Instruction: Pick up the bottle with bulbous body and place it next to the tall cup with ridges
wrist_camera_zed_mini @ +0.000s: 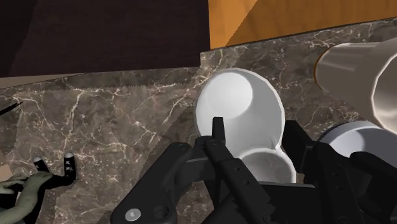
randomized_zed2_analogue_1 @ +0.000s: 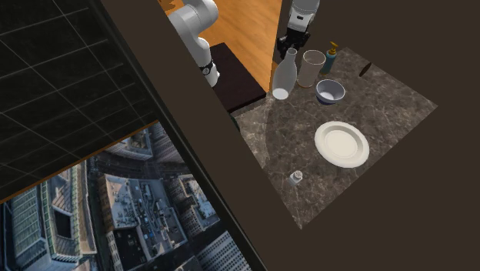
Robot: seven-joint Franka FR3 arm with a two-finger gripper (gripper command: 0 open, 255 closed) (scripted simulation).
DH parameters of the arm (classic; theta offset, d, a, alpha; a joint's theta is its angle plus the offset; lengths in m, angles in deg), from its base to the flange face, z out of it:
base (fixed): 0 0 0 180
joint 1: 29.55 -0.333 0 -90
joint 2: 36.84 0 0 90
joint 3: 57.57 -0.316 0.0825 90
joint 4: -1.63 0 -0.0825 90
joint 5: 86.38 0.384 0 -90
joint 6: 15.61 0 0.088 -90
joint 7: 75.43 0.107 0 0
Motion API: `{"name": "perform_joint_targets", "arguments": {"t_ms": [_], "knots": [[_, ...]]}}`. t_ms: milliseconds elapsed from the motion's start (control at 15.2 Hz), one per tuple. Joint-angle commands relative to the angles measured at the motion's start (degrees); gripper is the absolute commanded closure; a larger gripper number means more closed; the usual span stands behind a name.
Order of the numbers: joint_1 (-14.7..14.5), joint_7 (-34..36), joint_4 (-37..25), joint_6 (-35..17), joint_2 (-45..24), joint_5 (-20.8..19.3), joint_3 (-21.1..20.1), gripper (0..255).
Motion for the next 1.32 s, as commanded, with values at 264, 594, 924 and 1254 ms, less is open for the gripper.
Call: {"name": "perform_joint_targets", "arguments": {"t_ms": [264,594,924,1254], "knots": [[0.11,0.41,2.48,-5.05,-2.58,-0.26,-0.91,255],[0.11,0.41,2.48,-5.05,-2.58,-0.26,-0.90,255],[0.11,0.40,2.49,-5.06,-2.58,-0.26,-0.90,0],[0.10,0.23,1.30,-2.85,-1.53,-0.18,-0.53,0]]}}
